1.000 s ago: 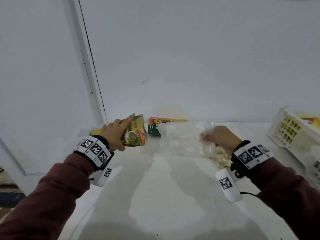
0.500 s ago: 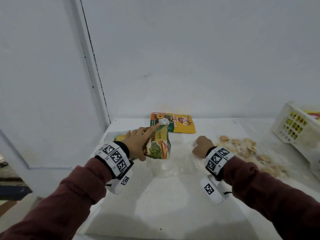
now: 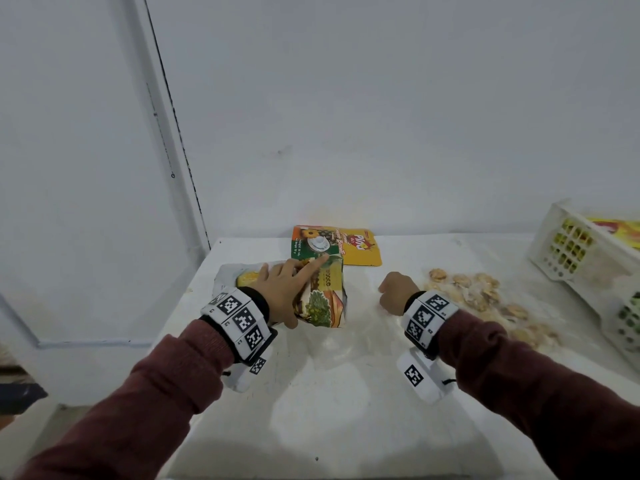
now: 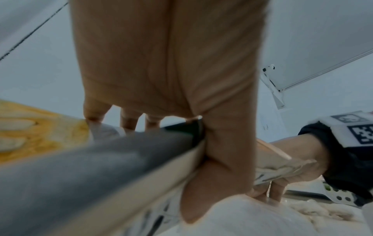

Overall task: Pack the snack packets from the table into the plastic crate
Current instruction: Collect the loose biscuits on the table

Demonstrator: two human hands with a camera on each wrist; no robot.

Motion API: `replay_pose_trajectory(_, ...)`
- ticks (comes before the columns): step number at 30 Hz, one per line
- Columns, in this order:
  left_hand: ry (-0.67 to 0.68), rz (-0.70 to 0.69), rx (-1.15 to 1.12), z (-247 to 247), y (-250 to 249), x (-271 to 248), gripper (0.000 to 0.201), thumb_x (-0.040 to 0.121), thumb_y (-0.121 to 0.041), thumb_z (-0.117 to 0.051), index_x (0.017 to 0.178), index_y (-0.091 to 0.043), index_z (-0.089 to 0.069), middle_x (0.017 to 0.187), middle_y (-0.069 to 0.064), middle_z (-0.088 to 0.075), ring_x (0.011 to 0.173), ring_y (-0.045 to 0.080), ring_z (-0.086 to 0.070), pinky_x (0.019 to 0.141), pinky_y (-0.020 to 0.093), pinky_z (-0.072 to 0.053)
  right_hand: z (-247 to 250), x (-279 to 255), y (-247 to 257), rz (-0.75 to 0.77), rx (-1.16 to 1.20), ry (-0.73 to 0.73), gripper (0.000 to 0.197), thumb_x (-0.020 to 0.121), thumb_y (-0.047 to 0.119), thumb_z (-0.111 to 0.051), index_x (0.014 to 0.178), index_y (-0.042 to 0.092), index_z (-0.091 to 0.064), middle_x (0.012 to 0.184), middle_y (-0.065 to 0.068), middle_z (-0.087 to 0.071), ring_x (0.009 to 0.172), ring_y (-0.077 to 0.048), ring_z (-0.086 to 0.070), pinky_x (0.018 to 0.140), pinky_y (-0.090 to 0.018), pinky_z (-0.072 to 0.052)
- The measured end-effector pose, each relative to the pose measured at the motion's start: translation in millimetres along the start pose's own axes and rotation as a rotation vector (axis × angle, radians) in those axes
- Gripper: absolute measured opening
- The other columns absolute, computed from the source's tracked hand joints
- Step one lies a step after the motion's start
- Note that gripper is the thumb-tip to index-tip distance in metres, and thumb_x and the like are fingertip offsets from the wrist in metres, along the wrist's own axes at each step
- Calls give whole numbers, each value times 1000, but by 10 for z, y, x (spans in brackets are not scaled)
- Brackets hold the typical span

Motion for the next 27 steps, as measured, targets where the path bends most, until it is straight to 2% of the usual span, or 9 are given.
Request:
replay_pose_trajectory(3, 26, -6, 6, -27, -53, -1, 123, 67, -20, -76, 143, -41, 18, 150, 8, -14, 140, 31, -18, 113, 56, -7, 11, 58, -23, 1, -18, 38, 35, 91, 10, -47, 123, -2, -52, 118, -17, -56, 115, -33, -54, 72, -28, -42)
replay_pose_trajectory(5, 72, -19, 37, -81, -117, 1, 120, 68, -20, -76, 144, -40, 15, 152, 7, -12, 141, 30, -14, 113, 56, -4, 67, 66, -13, 0, 46, 51, 31, 89, 12, -52, 116, -2, -55, 116, -19, -59, 97, -31, -59, 60, -26, -40)
replay_pose_trajectory(8, 151, -33, 141, -199, -204, 36, 112, 71, -22, -76, 146, -41, 5, 152, 7, -12, 143, 28, -9, 113, 57, -1, 154, 53, -57, -40, 190, 66, 12, 88, 10, -53, 77, 6, -51, 81, -11, -55, 54, -17, -52, 45, -22, -39)
replay_pose_trajectory(11, 220, -45, 217, -329, -234, 92, 107, 72, -28, -76, 145, -44, 1, 153, 9, -11, 143, 31, -9, 113, 56, -4, 133, 10, -90, -25, 250, 176, 27, 89, 9, -47, 63, 4, -48, 73, -17, -60, 51, -19, -52, 48, -25, -39)
replay_pose_trajectory(14, 346, -63, 197, -478, -240, 89, 111, 70, -35, -78, 145, -45, 4, 157, 6, -1, 143, 32, -10, 114, 53, -16, 311, -152, -108, 13, 324, 188, 22, 87, 6, -52, 70, -7, -56, 47, -3, -57, 35, -9, -48, 42, -20, -40)
replay_pose_trajectory(17, 479, -74, 121, -582, -258, 46, 111, 72, -39, -76, 146, -40, 8, 157, 5, 8, 145, 30, -3, 115, 50, -15, 630, -379, -113, 95, 353, 185, 18, 87, 6, -57, 86, -11, -61, 55, -3, -52, 38, -7, -41, 39, -16, -31)
replay_pose_trajectory(20, 529, -90, -28, -492, -306, -26, 105, 76, -36, -74, 148, -36, 3, 158, 3, 5, 146, 24, -2, 116, 42, -10, 947, -587, -160, 133, 459, 161, 14, 88, 2, -57, 93, -10, -62, 66, -8, -67, 46, -8, -58, 41, -13, -41)
replay_pose_trajectory(23, 359, -123, -279, -122, -394, -53, 87, 82, -26, -69, 149, -23, -14, 155, 4, -14, 142, 21, -16, 114, 32, -17, 1214, -724, -229, 150, 560, 66, 5, 86, 4, -62, 88, 3, -66, 74, -2, -74, 55, -6, -67, 46, -14, -49)
replay_pose_trajectory(27, -206, -229, -633, 618, -597, -111, 47, 86, -33, -62, 128, -17, -49, 130, 2, -45, 124, 15, -41, 97, 24, -33, 1313, -777, -222, 169, 696, -52, 5, 79, 7, -70, 74, 8, -67, 63, 1, -70, 54, -8, -62, 50, -13, -51)
Point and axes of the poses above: each hand's wrist, its own x-axis towards the middle knuckle, its own z-axis out of the back of the hand, y = z × x, the point moved 9 cm from there along x, towards the middle knuckle
